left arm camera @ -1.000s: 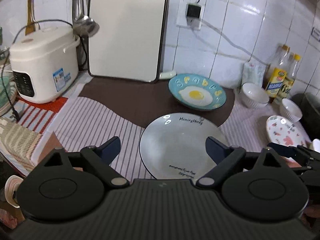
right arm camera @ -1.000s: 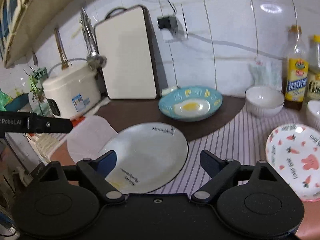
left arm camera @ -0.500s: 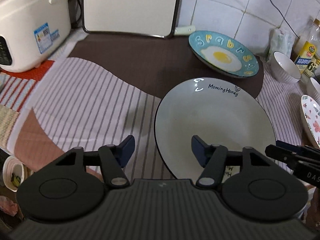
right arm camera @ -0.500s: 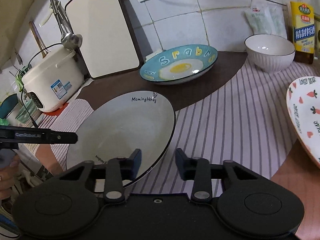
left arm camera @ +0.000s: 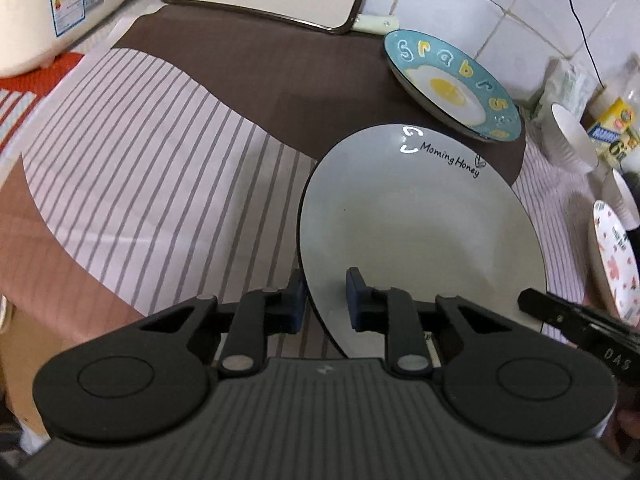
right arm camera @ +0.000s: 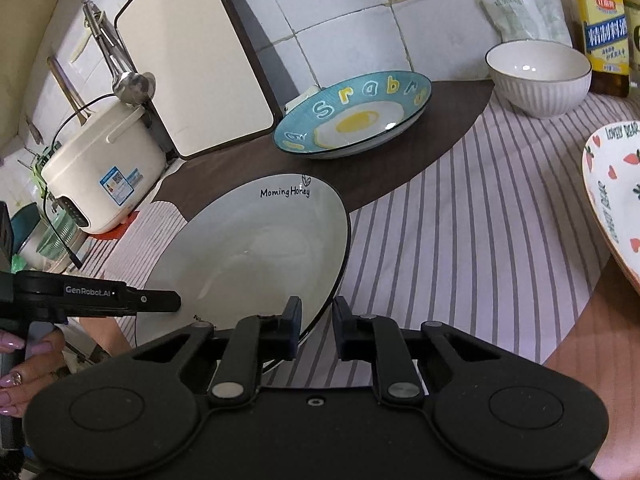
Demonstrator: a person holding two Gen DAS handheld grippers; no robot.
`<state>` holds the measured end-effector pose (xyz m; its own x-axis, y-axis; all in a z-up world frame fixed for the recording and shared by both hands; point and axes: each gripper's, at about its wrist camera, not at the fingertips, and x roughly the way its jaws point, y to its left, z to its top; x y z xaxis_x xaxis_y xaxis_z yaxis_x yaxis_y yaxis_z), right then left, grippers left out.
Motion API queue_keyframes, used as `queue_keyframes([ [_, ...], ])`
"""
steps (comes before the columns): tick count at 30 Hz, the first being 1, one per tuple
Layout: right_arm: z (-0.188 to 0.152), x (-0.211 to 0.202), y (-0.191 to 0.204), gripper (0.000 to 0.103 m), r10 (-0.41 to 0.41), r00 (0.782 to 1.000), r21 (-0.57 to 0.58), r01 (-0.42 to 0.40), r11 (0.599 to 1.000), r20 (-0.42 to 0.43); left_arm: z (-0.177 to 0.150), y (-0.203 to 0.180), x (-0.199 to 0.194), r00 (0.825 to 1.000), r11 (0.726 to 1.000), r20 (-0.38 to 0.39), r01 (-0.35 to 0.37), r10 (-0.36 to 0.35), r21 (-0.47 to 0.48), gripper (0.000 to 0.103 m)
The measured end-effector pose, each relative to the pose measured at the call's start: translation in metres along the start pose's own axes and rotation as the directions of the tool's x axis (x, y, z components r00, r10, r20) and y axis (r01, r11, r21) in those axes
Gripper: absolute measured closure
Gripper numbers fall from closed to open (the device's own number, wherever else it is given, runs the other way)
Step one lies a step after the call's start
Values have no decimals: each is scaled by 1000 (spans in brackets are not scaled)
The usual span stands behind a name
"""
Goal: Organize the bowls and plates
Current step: 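Lift the white plate with the left gripper toward the Lovely Bear plate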
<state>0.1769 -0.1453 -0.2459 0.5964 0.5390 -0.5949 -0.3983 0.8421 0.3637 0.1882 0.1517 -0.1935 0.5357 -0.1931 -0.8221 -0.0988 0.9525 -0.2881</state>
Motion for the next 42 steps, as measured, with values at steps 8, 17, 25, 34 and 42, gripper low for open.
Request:
queue_keyframes([
  [8,0,14,5,82,-11,1000,-24,11,1000,-1,-1,-1,0,1000,1000,14,-9,9,-2,83],
  [17,2,-5,-5,82,-31,999,0,31,1000,36,-2,-21,-3,1000,998,18,-3,2,66,83],
  [25,10,-40,-31,82,-96,990,33,93,995,107,13,-66,2,997,987,21,69,-72,145,83],
  [34,10,-57,-60,82,-175,976,81,166,983,128,22,-107,25,992,968,-14,129,-129,216,83],
  [42,12,-49,-70,82,-203,973,64,197,978,112,25,-118,38,991,964,-37,131,-126,230,83],
])
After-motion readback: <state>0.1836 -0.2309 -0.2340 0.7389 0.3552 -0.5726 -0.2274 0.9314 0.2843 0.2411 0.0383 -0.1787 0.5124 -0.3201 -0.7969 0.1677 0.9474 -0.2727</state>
